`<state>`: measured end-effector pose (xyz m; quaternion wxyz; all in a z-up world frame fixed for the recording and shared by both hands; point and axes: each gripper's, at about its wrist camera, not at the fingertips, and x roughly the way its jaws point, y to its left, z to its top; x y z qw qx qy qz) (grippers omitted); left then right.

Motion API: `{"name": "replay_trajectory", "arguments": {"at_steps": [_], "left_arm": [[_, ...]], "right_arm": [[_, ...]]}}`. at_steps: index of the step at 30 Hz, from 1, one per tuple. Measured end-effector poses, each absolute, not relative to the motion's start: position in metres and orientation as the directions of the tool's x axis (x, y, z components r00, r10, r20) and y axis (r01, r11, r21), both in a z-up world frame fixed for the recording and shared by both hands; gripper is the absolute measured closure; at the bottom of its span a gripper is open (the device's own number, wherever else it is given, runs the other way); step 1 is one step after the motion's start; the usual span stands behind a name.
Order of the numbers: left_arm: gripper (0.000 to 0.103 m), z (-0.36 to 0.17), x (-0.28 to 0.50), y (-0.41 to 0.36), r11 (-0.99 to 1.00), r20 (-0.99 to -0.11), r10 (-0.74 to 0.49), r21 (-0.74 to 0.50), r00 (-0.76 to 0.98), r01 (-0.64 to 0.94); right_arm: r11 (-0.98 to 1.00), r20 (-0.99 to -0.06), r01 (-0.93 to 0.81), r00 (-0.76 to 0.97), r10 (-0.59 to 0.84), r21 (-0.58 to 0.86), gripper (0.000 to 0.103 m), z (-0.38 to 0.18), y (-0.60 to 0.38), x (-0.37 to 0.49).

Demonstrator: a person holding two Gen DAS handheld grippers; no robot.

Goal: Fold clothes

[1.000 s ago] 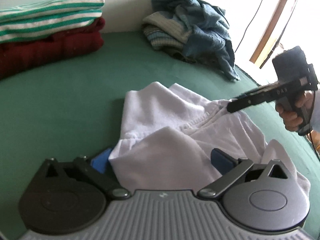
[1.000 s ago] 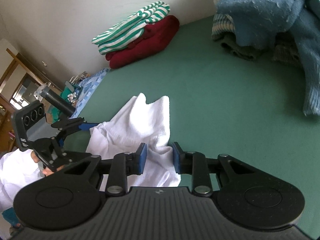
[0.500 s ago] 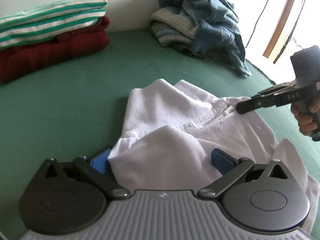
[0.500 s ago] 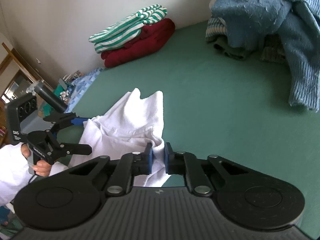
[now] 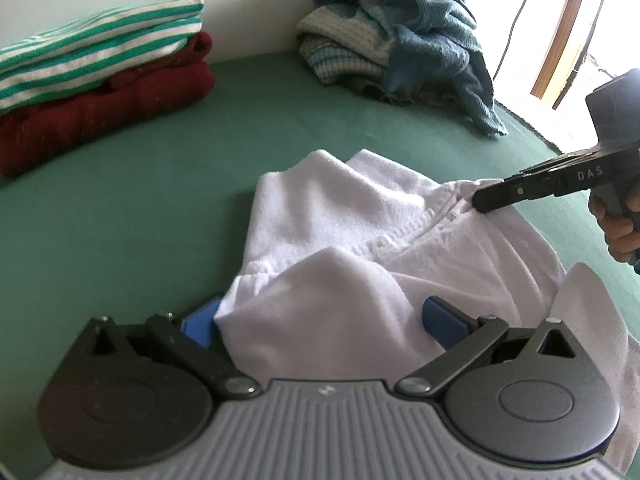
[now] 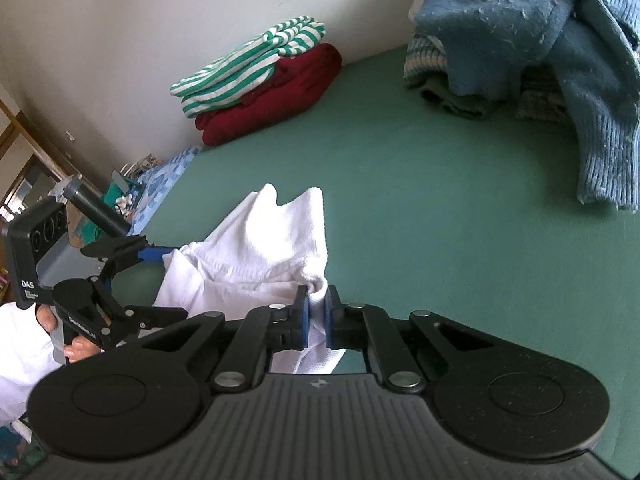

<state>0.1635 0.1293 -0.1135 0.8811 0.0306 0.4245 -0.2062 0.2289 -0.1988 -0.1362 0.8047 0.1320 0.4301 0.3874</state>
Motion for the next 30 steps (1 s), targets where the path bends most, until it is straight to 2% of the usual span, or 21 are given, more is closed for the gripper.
{"name": "replay_trajectory", "arguments": {"at_steps": [8, 14, 17, 21, 24, 27, 28, 30], "left_arm": [[0.001, -0.114, 0.162, 0.127, 0.912, -0.761, -0.33, -0.103, 0.558, 0.398], [0.001, -0.117, 0.155, 0.138, 0.899, -0.724, -0.37, -0.12, 0.583, 0.421], [0.001, -0.115, 0.155, 0.154, 0.89, -0.703, -0.421, -0.201, 0.573, 0.409], [0.001, -0.115, 0.157, 0.179, 0.856, -0.653, -0.516, -0.369, 0.554, 0.362], [0.001, -0.118, 0.163, 0.198, 0.797, -0.592, -0.596, -0.517, 0.542, 0.311], [0.002, -0.122, 0.167, 0.207, 0.749, -0.546, -0.637, -0.605, 0.544, 0.27], [0.004, -0.122, 0.167, 0.207, 0.745, -0.54, -0.64, -0.611, 0.547, 0.268], [0.016, -0.123, 0.168, 0.202, 0.739, -0.535, -0.647, -0.614, 0.543, 0.277]], "right_arm": [[0.661, -0.573, -0.495, 0.341, 0.745, 0.564, 0.098, -0.138, -0.198, 0.229], [0.676, -0.588, -0.544, 0.361, 0.724, 0.497, 0.098, -0.134, -0.19, 0.225], [0.681, -0.598, -0.57, 0.367, 0.712, 0.46, 0.098, -0.132, -0.188, 0.222], [0.683, -0.603, -0.568, 0.366, 0.709, 0.459, 0.098, -0.132, -0.189, 0.221], [0.672, -0.589, -0.527, 0.349, 0.729, 0.52, 0.098, -0.136, -0.196, 0.224], [0.648, -0.566, -0.467, 0.322, 0.758, 0.602, 0.098, -0.141, -0.204, 0.231], [0.64, -0.56, -0.452, 0.315, 0.766, 0.622, 0.097, -0.143, -0.206, 0.233], [0.631, -0.555, -0.457, 0.307, 0.773, 0.626, 0.093, -0.141, -0.205, 0.233]]}}
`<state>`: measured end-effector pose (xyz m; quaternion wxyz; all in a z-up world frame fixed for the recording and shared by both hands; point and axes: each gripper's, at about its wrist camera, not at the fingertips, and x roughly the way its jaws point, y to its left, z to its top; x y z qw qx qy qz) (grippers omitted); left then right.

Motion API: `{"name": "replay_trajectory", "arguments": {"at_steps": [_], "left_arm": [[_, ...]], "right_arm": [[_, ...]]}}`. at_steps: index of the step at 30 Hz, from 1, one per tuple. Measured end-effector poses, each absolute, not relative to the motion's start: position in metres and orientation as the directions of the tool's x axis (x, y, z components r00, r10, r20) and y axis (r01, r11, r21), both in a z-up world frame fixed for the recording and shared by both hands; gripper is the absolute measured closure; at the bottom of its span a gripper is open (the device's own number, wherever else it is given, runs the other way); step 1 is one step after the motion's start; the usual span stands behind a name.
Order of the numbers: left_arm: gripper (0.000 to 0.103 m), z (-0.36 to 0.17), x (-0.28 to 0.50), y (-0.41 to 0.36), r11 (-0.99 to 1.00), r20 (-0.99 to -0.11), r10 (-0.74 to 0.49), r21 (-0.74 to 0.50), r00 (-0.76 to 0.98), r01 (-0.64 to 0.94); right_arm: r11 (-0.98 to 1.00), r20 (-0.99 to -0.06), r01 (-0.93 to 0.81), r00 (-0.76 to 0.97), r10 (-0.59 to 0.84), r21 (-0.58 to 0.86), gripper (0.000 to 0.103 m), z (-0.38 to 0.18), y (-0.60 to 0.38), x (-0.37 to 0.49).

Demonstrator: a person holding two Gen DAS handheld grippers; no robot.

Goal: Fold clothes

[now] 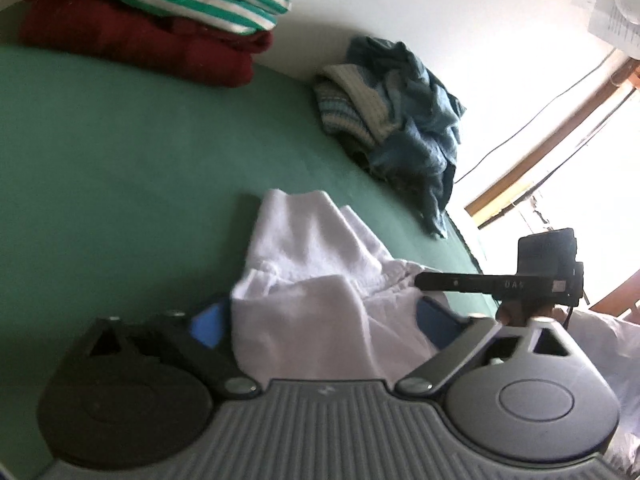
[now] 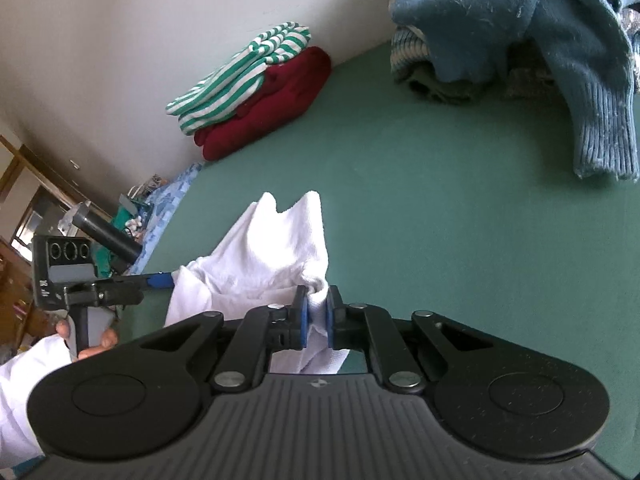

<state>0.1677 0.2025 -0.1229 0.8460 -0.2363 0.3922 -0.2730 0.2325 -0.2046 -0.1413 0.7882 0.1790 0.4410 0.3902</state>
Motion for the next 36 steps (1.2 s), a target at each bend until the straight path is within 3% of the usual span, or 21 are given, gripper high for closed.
{"name": "replay_trajectory", "arguments": {"at_steps": [3, 7, 11, 13, 14, 16, 18, 21, 26, 28, 32, 36], "left_arm": [[0.02, -0.123, 0.165, 0.198, 0.756, -0.538, -0.633, -0.585, 0.556, 0.294], [0.03, -0.124, 0.167, 0.202, 0.76, -0.538, -0.624, -0.586, 0.567, 0.28], [0.051, -0.128, 0.168, 0.214, 0.764, -0.543, -0.609, -0.598, 0.577, 0.243], [0.066, -0.13, 0.171, 0.221, 0.762, -0.548, -0.601, -0.611, 0.581, 0.213], [0.078, -0.132, 0.173, 0.224, 0.764, -0.552, -0.595, -0.614, 0.584, 0.199], [0.086, -0.134, 0.174, 0.227, 0.766, -0.558, -0.584, -0.619, 0.589, 0.173], [0.091, -0.136, 0.173, 0.229, 0.765, -0.554, -0.576, -0.625, 0.6, 0.157], [0.092, -0.136, 0.168, 0.225, 0.781, -0.554, -0.553, -0.605, 0.623, 0.155], [0.092, -0.122, 0.161, 0.198, 0.878, -0.617, -0.462, -0.418, 0.637, 0.232], [0.092, -0.121, 0.163, 0.198, 0.881, -0.627, -0.457, -0.414, 0.631, 0.227], [0.102, -0.117, 0.16, 0.195, 0.891, -0.644, -0.437, -0.406, 0.628, 0.203], [0.102, -0.107, 0.148, 0.173, 0.931, -0.661, -0.366, -0.263, 0.655, 0.255]], "right_arm": [[0.619, -0.546, -0.473, 0.3, 0.782, 0.627, 0.082, -0.139, -0.201, 0.231], [0.587, -0.521, -0.497, 0.281, 0.806, 0.639, 0.054, -0.136, -0.197, 0.228], [0.59, -0.525, -0.523, 0.286, 0.801, 0.615, 0.052, -0.133, -0.192, 0.226], [0.597, -0.533, -0.524, 0.288, 0.796, 0.608, 0.057, -0.133, -0.193, 0.226], [0.603, -0.538, -0.524, 0.291, 0.791, 0.602, 0.06, -0.133, -0.193, 0.226], [0.626, -0.557, -0.517, 0.307, 0.772, 0.583, 0.082, -0.134, -0.195, 0.227], [0.644, -0.569, -0.494, 0.316, 0.759, 0.585, 0.098, -0.137, -0.198, 0.23], [0.644, -0.573, -0.473, 0.308, 0.76, 0.601, 0.098, -0.139, -0.201, 0.234], [0.676, -0.617, -0.521, 0.317, 0.72, 0.521, 0.098, -0.13, -0.19, 0.232], [0.686, -0.626, -0.534, 0.329, 0.707, 0.494, 0.098, -0.128, -0.185, 0.23], [0.699, -0.637, -0.521, 0.334, 0.695, 0.49, 0.098, -0.127, -0.183, 0.23], [0.723, -0.658, -0.546, 0.363, 0.66, 0.423, 0.097, -0.122, -0.176, 0.221]]}}
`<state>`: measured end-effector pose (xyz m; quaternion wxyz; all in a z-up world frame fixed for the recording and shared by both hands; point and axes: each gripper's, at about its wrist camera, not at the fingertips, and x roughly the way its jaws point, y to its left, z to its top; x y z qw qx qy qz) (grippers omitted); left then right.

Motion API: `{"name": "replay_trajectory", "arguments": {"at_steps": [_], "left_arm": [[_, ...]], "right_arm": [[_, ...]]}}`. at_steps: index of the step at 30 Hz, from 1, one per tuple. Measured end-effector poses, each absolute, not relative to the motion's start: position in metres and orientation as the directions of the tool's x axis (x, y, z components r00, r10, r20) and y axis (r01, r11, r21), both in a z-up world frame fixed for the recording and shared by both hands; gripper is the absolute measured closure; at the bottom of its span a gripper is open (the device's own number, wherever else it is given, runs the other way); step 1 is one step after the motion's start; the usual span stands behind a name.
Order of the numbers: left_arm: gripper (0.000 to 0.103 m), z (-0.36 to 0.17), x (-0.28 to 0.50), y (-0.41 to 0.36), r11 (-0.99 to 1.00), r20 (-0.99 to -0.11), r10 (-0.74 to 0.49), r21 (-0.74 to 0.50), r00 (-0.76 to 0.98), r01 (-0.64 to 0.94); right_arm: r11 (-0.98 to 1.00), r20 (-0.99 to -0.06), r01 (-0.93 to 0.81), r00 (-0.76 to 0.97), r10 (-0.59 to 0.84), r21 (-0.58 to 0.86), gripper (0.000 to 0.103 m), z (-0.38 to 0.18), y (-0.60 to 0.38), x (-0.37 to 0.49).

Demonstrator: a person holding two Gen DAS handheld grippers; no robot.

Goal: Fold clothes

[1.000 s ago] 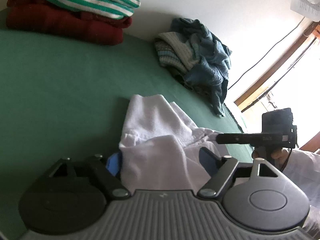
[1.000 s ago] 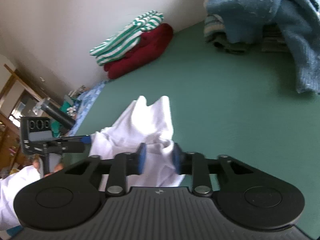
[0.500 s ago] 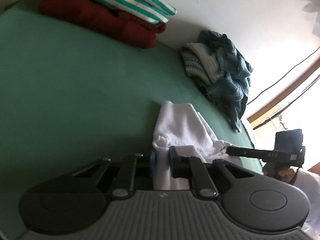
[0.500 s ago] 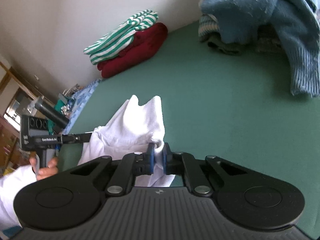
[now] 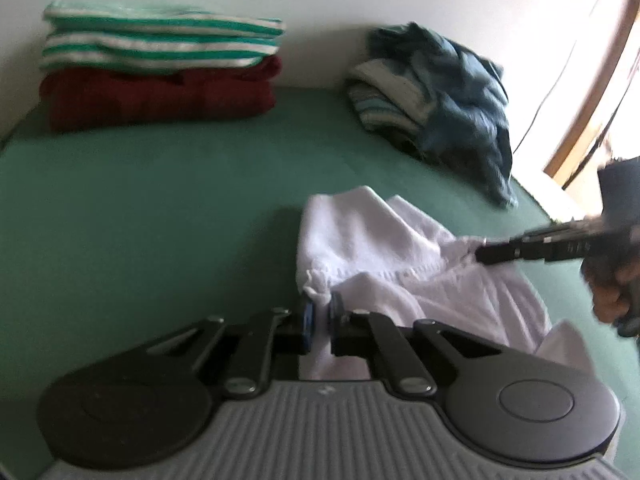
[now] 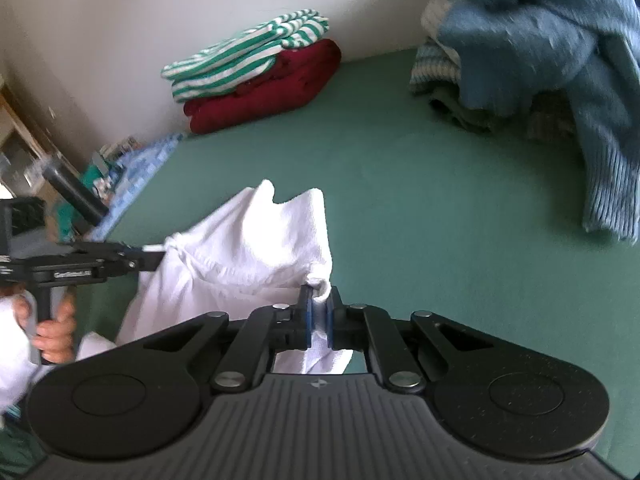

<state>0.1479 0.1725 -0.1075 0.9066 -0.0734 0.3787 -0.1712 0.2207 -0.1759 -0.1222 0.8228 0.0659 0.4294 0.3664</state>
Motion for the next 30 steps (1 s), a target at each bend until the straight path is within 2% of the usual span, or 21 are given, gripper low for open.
{"name": "replay_trajectory", "arguments": {"at_steps": [4, 11, 16, 24, 30], "left_arm": [[0.102, -0.105, 0.148, 0.185, 0.923, -0.64, -0.37, -0.333, 0.673, 0.191], [0.102, -0.087, 0.137, 0.173, 0.927, -0.616, -0.373, -0.284, 0.694, 0.247], [0.102, -0.073, 0.124, 0.181, 0.919, -0.591, -0.388, -0.304, 0.708, 0.249], [0.102, -0.058, 0.092, 0.184, 0.881, -0.557, -0.459, -0.382, 0.692, 0.277], [0.102, -0.055, 0.073, 0.18, 0.889, -0.56, -0.446, -0.366, 0.698, 0.274]], "right_arm": [[0.727, -0.648, -0.544, 0.382, 0.659, 0.419, 0.097, -0.12, -0.177, 0.218], [0.713, -0.61, -0.578, 0.415, 0.675, 0.397, 0.098, -0.109, -0.177, 0.205], [0.674, -0.552, -0.592, 0.414, 0.724, 0.441, 0.098, -0.095, -0.182, 0.195], [0.628, -0.519, -0.596, 0.375, 0.768, 0.499, 0.098, -0.081, -0.193, 0.179], [0.614, -0.516, -0.599, 0.356, 0.779, 0.514, 0.098, -0.075, -0.203, 0.164]]}}
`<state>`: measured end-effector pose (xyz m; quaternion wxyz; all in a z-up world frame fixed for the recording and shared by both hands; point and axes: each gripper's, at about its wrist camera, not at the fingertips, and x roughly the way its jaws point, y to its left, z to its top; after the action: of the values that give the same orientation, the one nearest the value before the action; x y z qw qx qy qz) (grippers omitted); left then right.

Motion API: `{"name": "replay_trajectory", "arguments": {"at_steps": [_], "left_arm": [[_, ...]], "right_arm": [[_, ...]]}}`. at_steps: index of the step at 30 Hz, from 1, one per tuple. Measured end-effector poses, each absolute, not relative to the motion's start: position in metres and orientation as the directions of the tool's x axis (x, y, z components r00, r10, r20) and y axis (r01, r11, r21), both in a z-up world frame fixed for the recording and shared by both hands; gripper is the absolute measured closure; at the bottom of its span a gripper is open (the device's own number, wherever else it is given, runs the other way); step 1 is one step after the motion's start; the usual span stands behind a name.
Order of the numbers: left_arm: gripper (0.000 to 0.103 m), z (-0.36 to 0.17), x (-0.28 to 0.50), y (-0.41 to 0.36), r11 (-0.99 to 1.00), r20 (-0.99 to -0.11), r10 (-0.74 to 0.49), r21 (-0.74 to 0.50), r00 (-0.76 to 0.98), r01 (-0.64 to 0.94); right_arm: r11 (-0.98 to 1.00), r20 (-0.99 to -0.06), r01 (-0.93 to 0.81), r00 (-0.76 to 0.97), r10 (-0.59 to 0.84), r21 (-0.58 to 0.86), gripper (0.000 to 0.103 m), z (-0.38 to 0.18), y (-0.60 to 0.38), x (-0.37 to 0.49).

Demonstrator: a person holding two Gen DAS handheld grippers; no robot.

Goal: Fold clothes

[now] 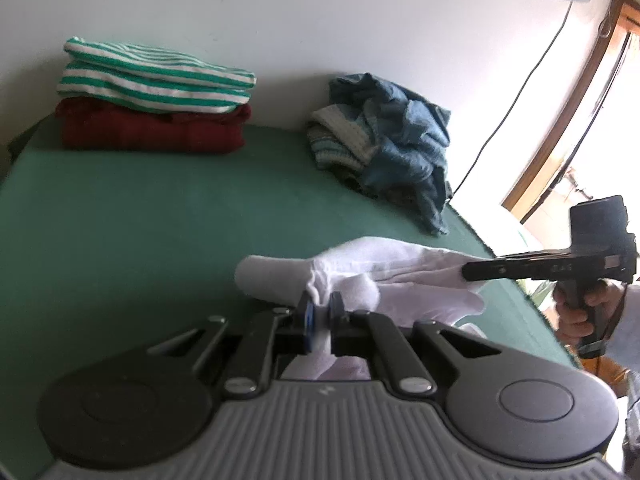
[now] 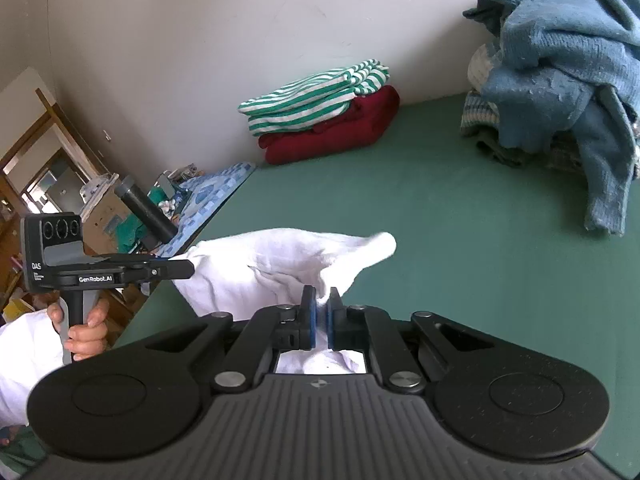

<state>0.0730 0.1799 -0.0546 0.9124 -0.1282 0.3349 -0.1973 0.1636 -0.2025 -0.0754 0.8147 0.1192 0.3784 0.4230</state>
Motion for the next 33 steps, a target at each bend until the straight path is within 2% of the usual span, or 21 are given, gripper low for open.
{"name": "replay_trajectory", "arguments": {"at_steps": [10, 33], "left_arm": [[0.101, -0.047, 0.058, 0.177, 0.894, -0.563, -0.438, -0.359, 0.701, 0.27], [0.101, -0.033, -0.018, 0.143, 0.925, -0.615, -0.376, -0.213, 0.693, 0.313]], "right_arm": [[0.613, -0.514, -0.6, 0.356, 0.78, 0.514, 0.097, -0.071, -0.206, 0.148], [0.592, -0.536, -0.651, 0.32, 0.781, 0.475, 0.097, -0.063, -0.216, 0.098]]}}
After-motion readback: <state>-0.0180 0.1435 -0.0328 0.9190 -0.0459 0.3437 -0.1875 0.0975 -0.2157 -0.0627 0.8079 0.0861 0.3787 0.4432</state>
